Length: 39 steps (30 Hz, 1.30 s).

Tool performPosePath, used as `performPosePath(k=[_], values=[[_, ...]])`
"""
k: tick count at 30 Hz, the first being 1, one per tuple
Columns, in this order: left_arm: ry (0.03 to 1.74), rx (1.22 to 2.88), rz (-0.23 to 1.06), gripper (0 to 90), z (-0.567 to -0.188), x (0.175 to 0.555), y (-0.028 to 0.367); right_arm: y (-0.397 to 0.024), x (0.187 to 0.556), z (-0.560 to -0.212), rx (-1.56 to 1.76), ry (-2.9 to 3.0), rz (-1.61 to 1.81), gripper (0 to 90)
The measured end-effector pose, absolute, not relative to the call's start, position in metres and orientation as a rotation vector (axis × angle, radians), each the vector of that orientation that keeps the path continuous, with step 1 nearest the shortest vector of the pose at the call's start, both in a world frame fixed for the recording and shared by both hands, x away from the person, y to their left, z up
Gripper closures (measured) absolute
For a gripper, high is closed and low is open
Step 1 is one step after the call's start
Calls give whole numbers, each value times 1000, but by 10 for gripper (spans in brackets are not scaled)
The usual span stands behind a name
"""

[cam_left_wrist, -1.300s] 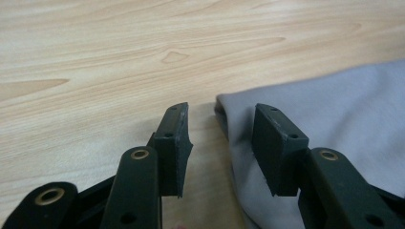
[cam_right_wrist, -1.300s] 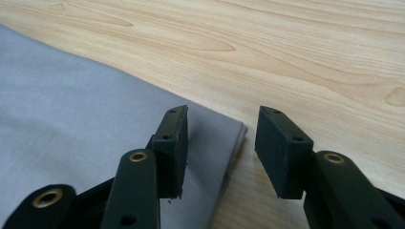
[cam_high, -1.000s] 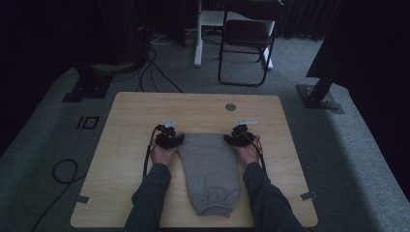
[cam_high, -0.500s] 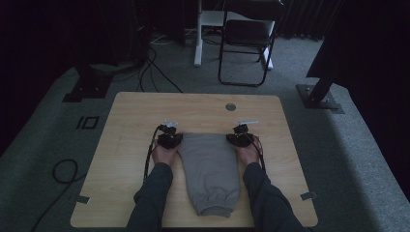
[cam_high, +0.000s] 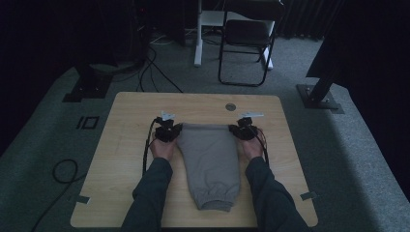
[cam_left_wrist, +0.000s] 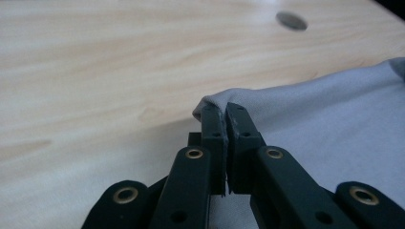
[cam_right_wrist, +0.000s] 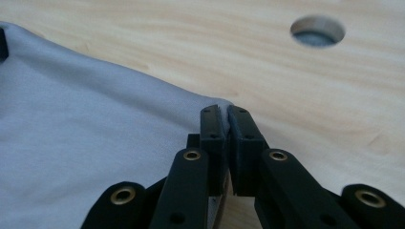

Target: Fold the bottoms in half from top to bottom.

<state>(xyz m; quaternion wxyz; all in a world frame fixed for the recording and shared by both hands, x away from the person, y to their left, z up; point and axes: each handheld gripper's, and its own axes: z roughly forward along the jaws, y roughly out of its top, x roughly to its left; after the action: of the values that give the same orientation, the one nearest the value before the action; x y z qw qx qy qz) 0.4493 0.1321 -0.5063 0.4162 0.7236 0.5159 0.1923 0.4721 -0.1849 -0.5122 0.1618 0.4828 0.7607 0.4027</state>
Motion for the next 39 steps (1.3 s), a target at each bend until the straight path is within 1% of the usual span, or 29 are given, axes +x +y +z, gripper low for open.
performPosePath(k=[7, 11, 17, 23, 27, 31, 36, 39], values=[[1227, 1758, 496, 882, -479, 444, 135, -192, 469, -485, 1298, 2108, 1218, 862], [1178, 1751, 519, 882, -465, 433, 135, -194, 459, -472, 1243, 2086, 1256, 862], [1094, 1768, 531, 881, -462, 394, 140, -199, 427, -469, 1134, 2092, 1288, 862], [1057, 1738, 484, 881, -471, 350, 149, -207, 388, -467, 1050, 2116, 1340, 861], [1040, 1765, 464, 880, -484, 320, 148, -211, 359, -475, 1023, 2142, 1361, 861], [1062, 1829, 419, 880, -505, 300, 142, -215, 333, -494, 1031, 2200, 1330, 860], [1100, 1949, 372, 879, -537, 293, 129, -216, 312, -526, 1097, 2308, 1235, 860], [1114, 1979, 356, 879, -546, 295, 121, -217, 309, -543, 1143, 2352, 1151, 859]])
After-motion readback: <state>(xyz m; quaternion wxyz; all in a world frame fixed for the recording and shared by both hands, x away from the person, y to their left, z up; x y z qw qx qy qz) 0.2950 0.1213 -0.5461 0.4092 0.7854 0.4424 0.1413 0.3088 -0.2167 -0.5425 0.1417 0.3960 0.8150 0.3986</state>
